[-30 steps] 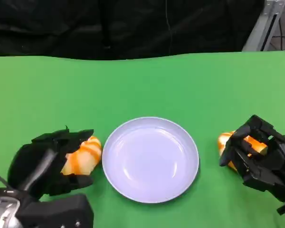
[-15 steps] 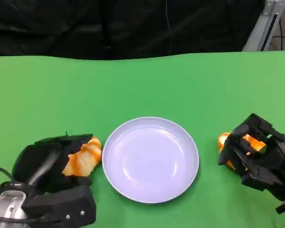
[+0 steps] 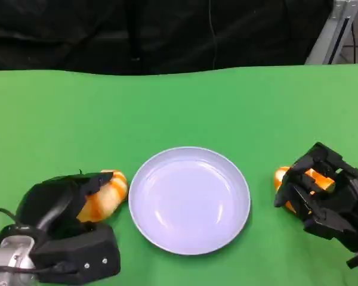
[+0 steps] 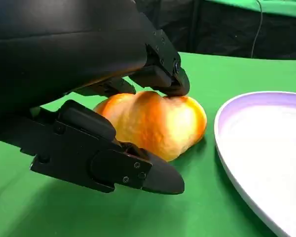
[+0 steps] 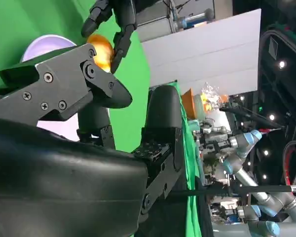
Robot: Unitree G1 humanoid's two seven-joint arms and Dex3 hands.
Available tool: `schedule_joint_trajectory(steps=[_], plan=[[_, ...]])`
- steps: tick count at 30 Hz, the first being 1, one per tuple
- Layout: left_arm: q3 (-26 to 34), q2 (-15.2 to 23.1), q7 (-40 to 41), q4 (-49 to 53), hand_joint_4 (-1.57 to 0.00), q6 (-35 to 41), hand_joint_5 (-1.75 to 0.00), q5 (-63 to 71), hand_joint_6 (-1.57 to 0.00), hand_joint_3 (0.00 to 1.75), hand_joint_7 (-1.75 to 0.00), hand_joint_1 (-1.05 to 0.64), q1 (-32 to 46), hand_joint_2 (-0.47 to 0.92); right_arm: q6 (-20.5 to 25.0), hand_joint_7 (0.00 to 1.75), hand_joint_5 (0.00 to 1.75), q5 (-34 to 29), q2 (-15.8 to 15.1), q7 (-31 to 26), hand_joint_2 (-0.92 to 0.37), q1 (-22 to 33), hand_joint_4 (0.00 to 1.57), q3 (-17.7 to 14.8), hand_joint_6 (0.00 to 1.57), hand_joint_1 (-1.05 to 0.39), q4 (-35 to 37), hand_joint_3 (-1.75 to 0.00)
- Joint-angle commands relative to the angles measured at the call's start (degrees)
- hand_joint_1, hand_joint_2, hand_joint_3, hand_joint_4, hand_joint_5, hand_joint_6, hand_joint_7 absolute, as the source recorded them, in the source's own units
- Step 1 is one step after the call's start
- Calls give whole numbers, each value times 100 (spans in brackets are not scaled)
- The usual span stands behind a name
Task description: Grasp the bread from the table and place it into the plate.
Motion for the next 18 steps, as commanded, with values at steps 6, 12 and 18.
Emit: schedule_joint_trajectory(steps=[6, 12, 18], plan=[[-97, 134, 227, 506, -49, -243, 0, -180, -51, 4, -1, -21, -164, 92, 27, 133, 174, 66, -89, 0, -66, 19, 46, -72, 52, -2, -46, -93], [-110, 140, 333, 622, -51, -374, -1, -230, -54, 6, -1, -2, -189, 92, 62, 133, 174, 75, -88, -20, -66, 44, 46, -67, 52, -1, -86, -93], [-54, 67, 338, 686, -61, -381, -5, -405, -69, 11, -6, 4, -197, 92, 9, 133, 174, 71, -85, 7, -67, 33, 46, -74, 52, -3, -57, -92]])
